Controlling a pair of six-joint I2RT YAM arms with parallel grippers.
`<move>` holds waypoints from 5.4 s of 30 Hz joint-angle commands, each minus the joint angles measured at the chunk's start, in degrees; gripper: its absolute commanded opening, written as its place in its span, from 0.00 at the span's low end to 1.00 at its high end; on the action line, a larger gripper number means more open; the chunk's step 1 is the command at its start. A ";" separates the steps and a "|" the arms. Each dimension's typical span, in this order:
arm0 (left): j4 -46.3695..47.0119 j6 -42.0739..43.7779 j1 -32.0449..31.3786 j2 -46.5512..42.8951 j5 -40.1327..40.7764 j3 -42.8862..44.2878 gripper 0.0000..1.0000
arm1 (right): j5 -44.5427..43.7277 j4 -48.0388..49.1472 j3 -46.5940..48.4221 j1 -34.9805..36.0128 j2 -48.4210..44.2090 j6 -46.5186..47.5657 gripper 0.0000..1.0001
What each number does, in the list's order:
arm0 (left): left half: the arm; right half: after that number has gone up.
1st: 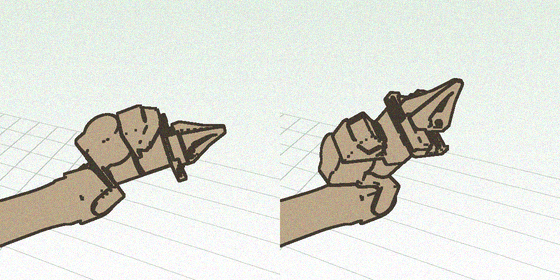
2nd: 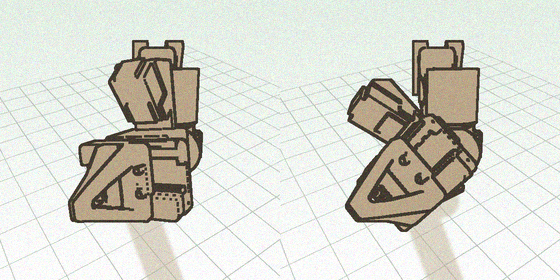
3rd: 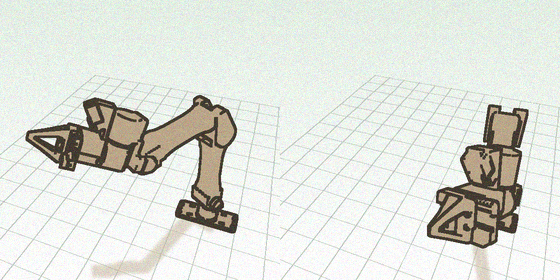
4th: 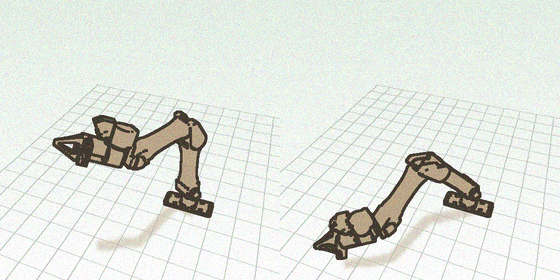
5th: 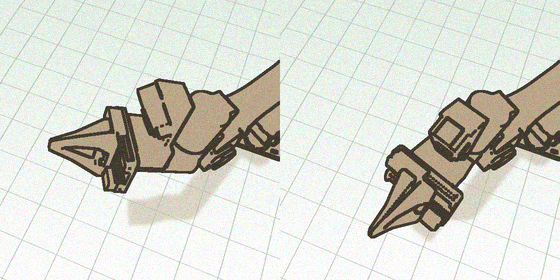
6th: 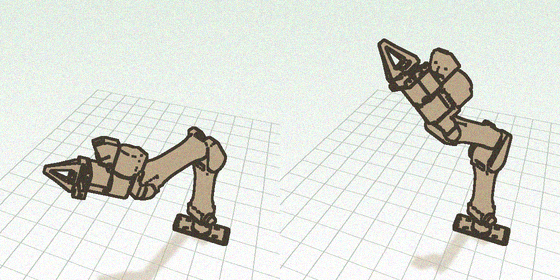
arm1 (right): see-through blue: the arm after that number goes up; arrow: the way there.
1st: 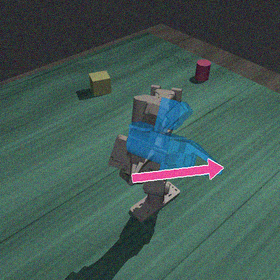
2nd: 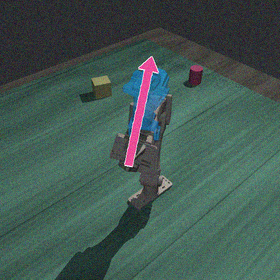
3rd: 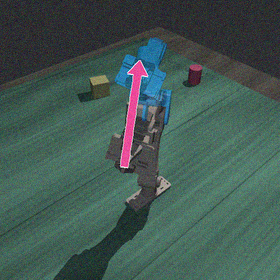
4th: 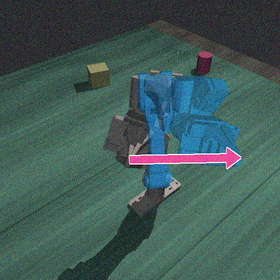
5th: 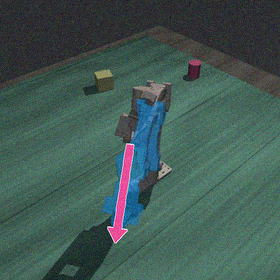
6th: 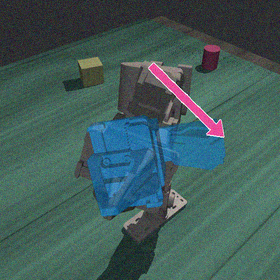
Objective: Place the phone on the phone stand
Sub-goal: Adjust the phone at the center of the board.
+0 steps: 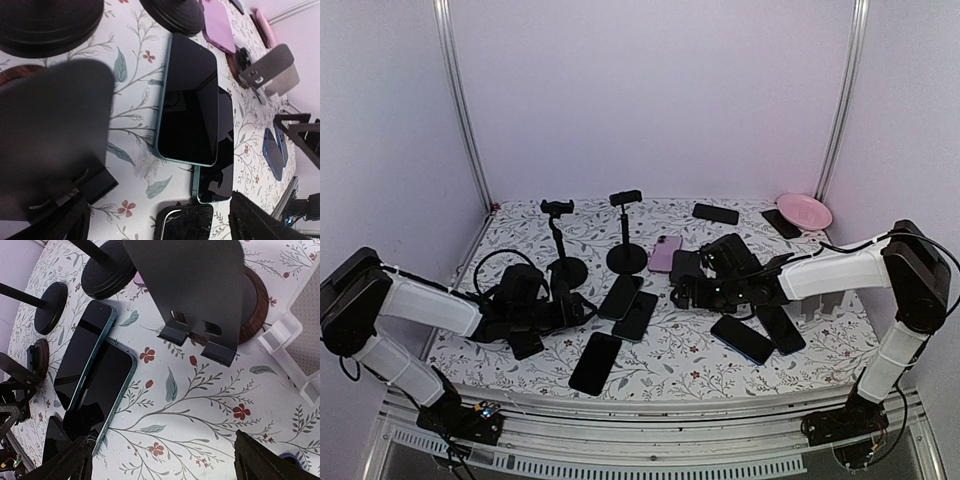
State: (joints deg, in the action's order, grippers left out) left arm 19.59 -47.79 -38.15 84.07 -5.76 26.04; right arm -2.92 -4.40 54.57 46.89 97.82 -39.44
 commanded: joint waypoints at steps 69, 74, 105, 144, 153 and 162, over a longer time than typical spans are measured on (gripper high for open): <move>-12.10 2.48 -8.98 -14.52 3.72 1.20 0.97 | -1.89 -8.38 -12.69 -21.67 -19.86 4.45 0.99; -12.47 2.60 -9.04 -15.32 3.55 1.32 0.97 | -2.65 -3.84 -13.66 -24.05 -20.71 12.48 0.99; -16.60 3.14 -9.07 -20.70 3.82 1.56 0.97 | 3.03 8.29 -13.17 -27.27 -13.20 33.74 0.96; -18.31 2.88 -9.12 -23.43 4.00 0.97 0.97 | 26.47 17.32 -20.70 -34.86 -17.14 22.41 0.95; -17.75 2.68 -9.11 -22.99 3.72 0.64 0.97 | 6.78 11.73 -22.34 -29.67 -21.65 21.31 0.91; -16.96 2.40 -9.13 -22.17 3.33 0.40 0.97 | 2.36 7.06 -16.76 -28.78 -18.58 30.18 0.96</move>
State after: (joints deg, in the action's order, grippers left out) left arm 1.30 -45.08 -46.61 61.45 -2.13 27.05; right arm 2.68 6.42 33.78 17.45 77.17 -13.80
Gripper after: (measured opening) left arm 0.966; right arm 0.951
